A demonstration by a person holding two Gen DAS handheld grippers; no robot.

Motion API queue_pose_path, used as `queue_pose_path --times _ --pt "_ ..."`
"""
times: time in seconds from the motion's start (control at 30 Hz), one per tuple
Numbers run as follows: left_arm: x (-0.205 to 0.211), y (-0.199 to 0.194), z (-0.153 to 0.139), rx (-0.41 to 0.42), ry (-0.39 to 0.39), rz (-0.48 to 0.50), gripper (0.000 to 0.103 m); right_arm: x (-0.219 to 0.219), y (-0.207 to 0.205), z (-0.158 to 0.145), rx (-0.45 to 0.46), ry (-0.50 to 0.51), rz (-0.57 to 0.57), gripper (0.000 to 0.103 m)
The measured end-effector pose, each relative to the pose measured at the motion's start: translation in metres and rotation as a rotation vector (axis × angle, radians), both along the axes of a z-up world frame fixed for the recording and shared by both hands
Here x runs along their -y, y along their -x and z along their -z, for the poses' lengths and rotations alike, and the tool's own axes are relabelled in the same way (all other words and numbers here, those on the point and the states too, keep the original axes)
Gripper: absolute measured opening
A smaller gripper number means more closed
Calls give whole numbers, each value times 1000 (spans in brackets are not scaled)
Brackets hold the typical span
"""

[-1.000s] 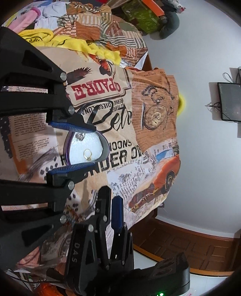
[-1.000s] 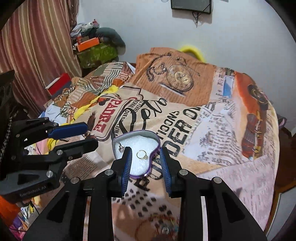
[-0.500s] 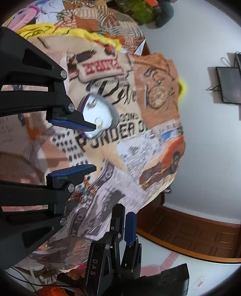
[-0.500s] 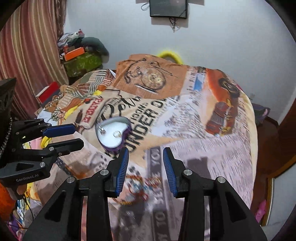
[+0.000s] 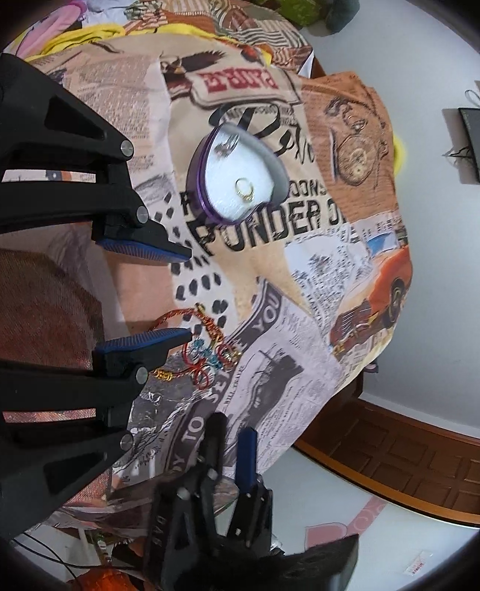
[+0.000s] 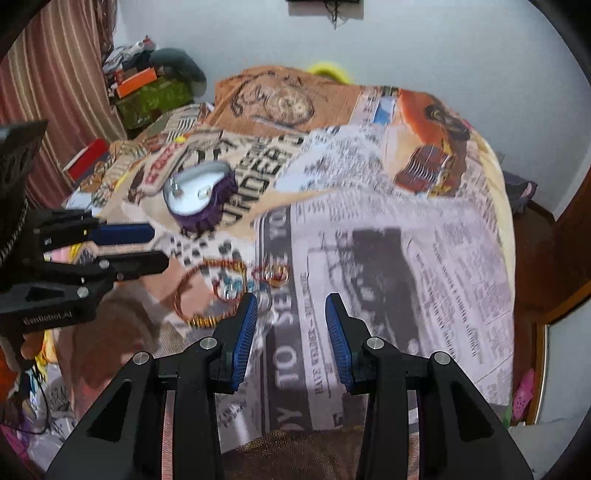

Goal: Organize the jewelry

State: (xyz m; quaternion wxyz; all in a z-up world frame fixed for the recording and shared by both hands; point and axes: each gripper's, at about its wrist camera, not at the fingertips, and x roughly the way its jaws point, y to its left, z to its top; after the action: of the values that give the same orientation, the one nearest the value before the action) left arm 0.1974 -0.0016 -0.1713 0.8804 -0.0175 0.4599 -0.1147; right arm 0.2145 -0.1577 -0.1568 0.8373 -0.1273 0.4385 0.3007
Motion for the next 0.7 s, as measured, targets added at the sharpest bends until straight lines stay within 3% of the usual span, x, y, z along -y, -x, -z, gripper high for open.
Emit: queue_pose_path --times 0.27,0.33,0.53,0.6,0.7 --pt "5 -7 14 -30 13 10 35 -14 4 22 -24 29 -72 35" --pt "5 -11 19 -42 17 12 27 -18 5 22 -8 35 -90 35" --pt "8 -16 25 -33 -7 19 24 -26 3 26 15 39 -118 35" --pt "9 -18 28 -30 -4 16 23 -26 3 27 25 38 -123 33" --pt "7 -21 32 -24 -4 -6 12 -30 4 28 36 43 -134 20"
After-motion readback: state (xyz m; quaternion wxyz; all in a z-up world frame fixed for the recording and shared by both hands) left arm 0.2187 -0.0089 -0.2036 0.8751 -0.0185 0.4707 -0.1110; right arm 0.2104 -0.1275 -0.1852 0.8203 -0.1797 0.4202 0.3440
